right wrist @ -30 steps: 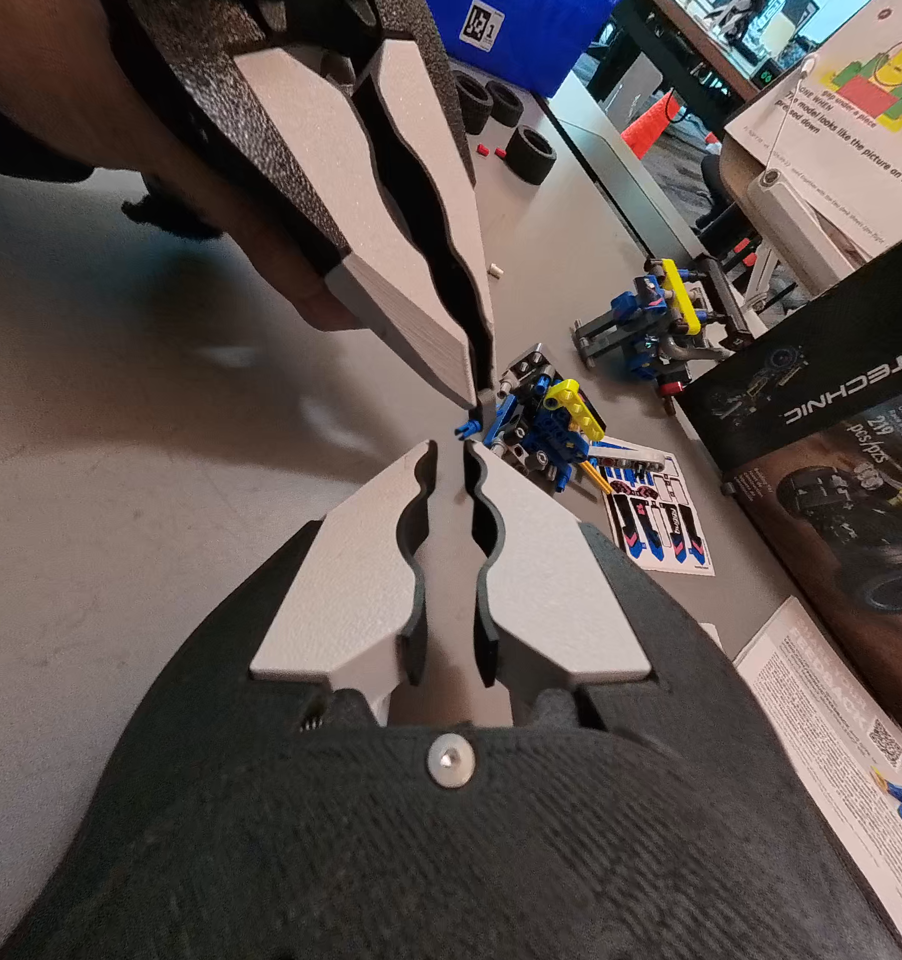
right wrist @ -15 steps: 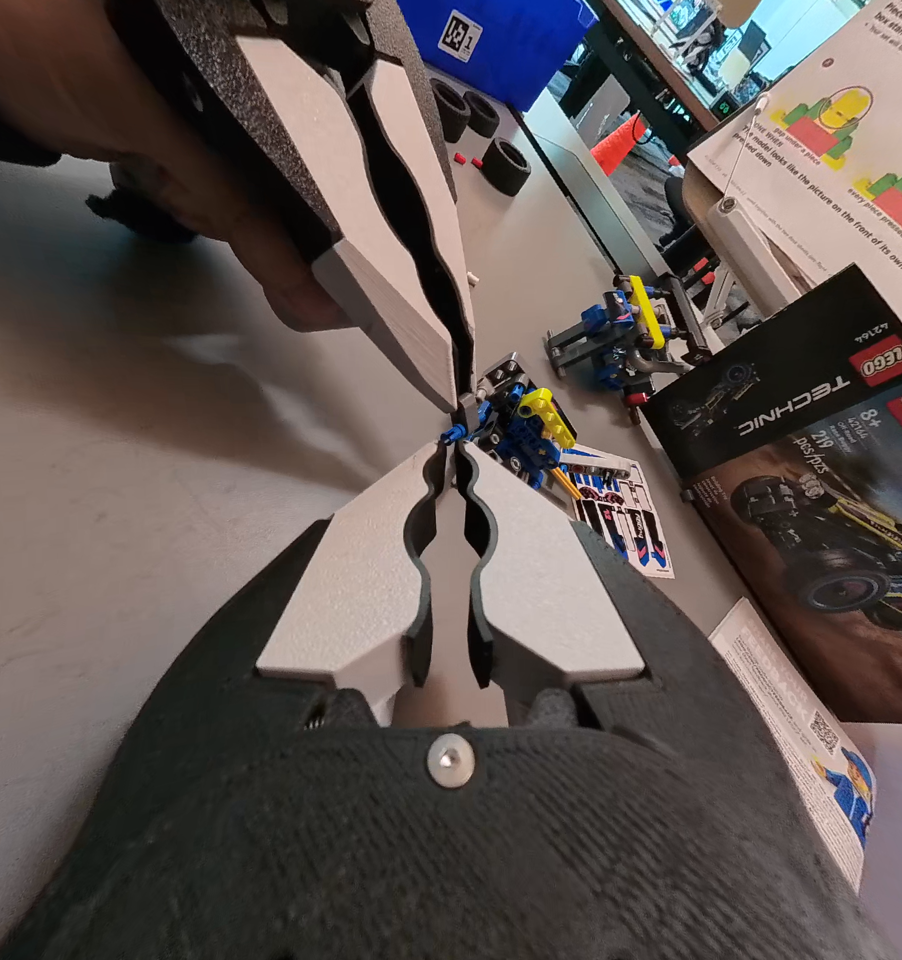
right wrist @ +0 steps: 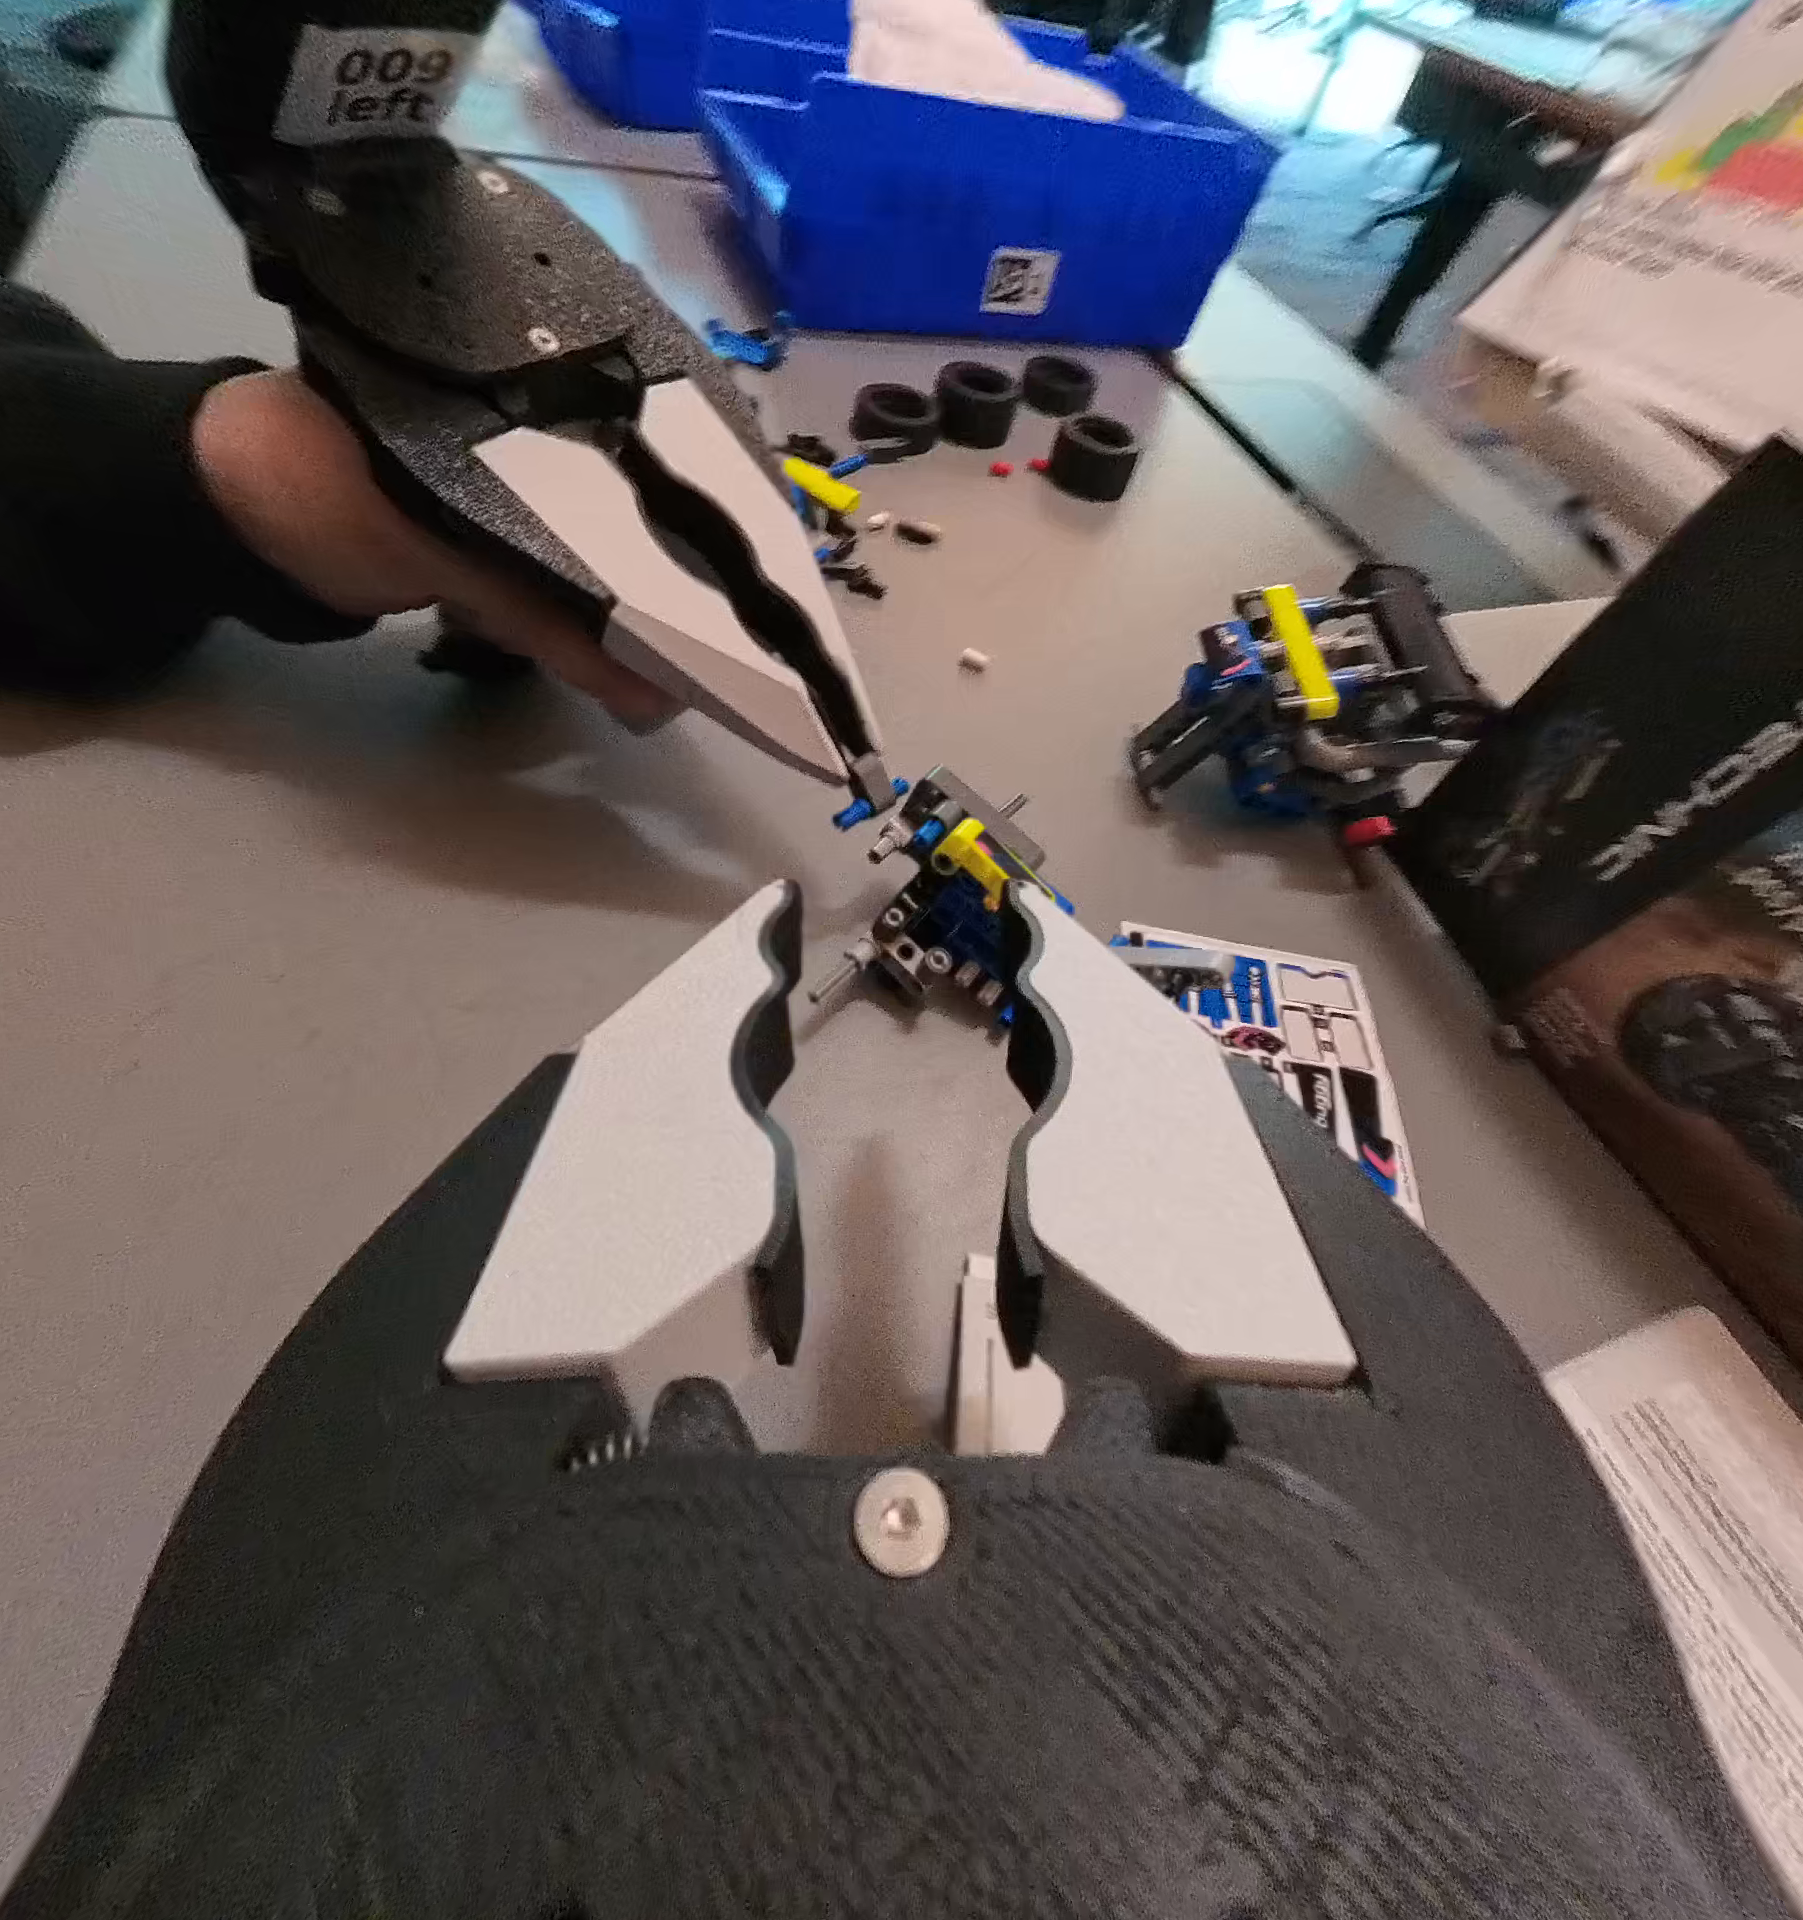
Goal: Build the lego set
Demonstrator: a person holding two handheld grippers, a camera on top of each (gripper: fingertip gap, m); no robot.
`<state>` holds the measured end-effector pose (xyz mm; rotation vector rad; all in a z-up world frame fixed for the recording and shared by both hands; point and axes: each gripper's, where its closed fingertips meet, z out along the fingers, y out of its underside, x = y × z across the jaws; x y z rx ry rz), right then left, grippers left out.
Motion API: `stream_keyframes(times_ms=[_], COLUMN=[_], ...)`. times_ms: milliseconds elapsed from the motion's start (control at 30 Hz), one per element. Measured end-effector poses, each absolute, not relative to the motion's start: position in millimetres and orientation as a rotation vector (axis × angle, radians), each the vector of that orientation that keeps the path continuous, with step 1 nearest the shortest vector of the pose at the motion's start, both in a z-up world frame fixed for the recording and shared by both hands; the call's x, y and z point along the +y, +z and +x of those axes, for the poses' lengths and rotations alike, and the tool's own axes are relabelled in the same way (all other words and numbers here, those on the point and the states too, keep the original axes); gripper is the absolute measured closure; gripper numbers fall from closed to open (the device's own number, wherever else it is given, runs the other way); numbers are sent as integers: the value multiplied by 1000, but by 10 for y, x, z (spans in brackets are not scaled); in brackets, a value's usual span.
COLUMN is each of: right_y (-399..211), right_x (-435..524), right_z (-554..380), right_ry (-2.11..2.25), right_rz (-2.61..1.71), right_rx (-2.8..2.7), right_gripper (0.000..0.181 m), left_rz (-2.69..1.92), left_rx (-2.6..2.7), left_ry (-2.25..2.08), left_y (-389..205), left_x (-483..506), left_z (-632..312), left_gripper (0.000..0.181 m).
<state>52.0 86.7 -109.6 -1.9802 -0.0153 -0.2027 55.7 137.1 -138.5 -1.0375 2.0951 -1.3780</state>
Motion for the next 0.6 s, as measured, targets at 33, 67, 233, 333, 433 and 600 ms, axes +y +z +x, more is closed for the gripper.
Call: stream_keyframes(times_ms=[33,67,233,333,433,600], right_y=[-1106,-1129,-931,-734,-814,-1107], right_x=[848,816,505,376,385,484], right_z=[544,553,847,1063,1081,1182], right_ry=[-158,-123,-243,-252,-130,-121], right_rz=[-1997,-2012,-2026,-2008,-2064,-2228], right_rx=[-42,-75,-162,-160,-232,-353], right_gripper=[140,136,134,135,141,142], left_rz=[-1056,-1069,-1087,-1087,-1078,-1059], left_rx=[2089,2092,2143,2161,2163,2171], left_ry=[-1393,-1406,-1408,-1397,-1400,-1401], left_y=[-1380,-1381,-1432,-1455,-1452,-1450], left_x=[1375,1371,1341,1328,1322,1307], left_z=[565,568,560,558,549,533], left_gripper=[177,177,177,177,177,177])
